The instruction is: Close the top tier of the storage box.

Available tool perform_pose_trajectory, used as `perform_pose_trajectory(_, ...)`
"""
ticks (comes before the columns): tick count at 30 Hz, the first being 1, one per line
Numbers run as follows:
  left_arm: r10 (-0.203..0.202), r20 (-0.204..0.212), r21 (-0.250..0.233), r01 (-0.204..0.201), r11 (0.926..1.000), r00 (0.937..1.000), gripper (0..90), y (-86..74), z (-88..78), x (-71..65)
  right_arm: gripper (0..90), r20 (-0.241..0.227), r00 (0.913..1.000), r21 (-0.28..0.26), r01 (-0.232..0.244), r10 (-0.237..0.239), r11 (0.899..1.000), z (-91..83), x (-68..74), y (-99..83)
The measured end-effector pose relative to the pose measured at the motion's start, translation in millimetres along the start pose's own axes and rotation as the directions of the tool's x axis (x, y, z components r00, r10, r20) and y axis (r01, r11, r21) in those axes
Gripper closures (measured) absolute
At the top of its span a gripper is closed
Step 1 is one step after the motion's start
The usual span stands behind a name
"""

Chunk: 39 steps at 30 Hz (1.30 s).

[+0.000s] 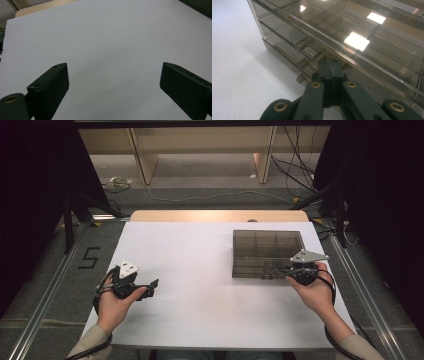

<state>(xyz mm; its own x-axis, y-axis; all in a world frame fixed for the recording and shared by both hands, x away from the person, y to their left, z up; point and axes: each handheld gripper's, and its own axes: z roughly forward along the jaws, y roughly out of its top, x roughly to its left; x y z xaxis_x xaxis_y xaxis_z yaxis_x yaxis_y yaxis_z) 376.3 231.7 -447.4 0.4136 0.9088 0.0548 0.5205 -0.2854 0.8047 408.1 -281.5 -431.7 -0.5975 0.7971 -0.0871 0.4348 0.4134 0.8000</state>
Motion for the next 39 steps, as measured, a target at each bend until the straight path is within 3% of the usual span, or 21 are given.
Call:
perform_pose_trajectory(20, -0.004, 0.001, -0.001, 0.004, 1.0, 1.0, 8.5, 0.0, -0.2, -0.2, 77.3, 0.003, 1.0, -0.031, 0.002, -0.002, 1.0, -7.7, 3.4, -2.5)
perform_pose_trajectory(39, -0.005, 0.002, -0.001, 0.005, 1.0, 1.0, 8.5, -0.2, -0.5, -0.4, 63.9, -0.032, 0.9994, -0.079, -0.013, 0.011, 0.997, -18.8, 10.7, -7.8)
